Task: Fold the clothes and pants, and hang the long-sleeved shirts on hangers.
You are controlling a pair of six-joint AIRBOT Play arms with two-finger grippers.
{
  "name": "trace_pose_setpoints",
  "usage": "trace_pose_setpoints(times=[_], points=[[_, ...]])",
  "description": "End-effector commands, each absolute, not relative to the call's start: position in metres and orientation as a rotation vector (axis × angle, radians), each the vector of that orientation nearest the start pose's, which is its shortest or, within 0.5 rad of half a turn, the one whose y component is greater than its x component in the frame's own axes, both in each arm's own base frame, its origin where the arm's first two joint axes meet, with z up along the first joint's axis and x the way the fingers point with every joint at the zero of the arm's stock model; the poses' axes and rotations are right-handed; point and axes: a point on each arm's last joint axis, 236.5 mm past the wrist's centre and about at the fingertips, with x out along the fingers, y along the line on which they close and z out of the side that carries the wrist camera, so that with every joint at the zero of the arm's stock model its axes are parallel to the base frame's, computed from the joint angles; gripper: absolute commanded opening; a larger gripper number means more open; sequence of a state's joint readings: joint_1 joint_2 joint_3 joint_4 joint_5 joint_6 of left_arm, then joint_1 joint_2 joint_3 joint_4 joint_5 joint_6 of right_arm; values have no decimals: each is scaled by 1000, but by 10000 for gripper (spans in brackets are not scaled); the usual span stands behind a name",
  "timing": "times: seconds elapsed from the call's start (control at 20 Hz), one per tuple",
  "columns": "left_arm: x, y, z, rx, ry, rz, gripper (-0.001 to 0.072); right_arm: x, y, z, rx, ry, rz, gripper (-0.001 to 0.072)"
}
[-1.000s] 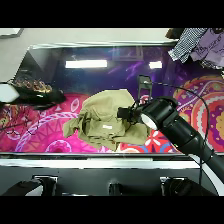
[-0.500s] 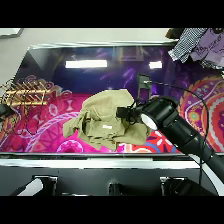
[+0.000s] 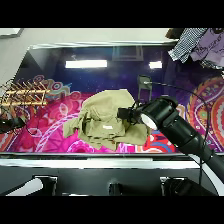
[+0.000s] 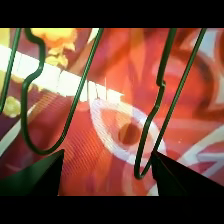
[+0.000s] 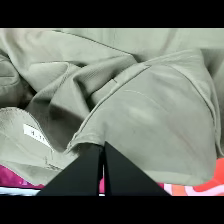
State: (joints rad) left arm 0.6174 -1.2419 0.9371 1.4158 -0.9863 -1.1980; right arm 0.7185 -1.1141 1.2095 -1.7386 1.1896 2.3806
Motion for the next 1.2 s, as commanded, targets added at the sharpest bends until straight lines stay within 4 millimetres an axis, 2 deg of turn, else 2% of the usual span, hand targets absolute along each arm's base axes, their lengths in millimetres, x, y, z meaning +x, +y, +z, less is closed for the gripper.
trace_pose_setpoints(times=[0.0, 0.4, 0.8, 0.85, 0.9, 0.95, 1.0, 1.05, 1.1, 1.15], points=[[316, 175, -65, -165, 1278, 170, 610, 307, 219, 88, 194, 1115, 98, 25], [326, 140, -95, -126, 1358, 60, 594, 307, 219, 88, 193, 1115, 98, 25], [324, 130, -113, -129, 1406, 27, 590, 307, 219, 88, 193, 1114, 98, 25], [324, 127, -116, -127, 1413, 19, 530, 307, 219, 88, 193, 1114, 98, 25], [324, 125, -117, -126, 1417, 15, 353, 307, 219, 88, 194, 1114, 98, 25], [325, 124, -117, -123, 1417, 11, 244, 307, 219, 88, 194, 1114, 98, 25], [326, 122, -117, -117, 1418, 6, 230, 307, 219, 88, 194, 1114, 98, 25], [326, 121, -117, -115, 1417, 3, 97, 307, 219, 88, 193, 1115, 97, 25], [327, 121, -116, -112, 1414, 2, 21, 307, 219, 88, 194, 1114, 98, 25], [330, 122, -114, -110, 1407, 4, 21, 307, 219, 88, 194, 1114, 98, 25]])
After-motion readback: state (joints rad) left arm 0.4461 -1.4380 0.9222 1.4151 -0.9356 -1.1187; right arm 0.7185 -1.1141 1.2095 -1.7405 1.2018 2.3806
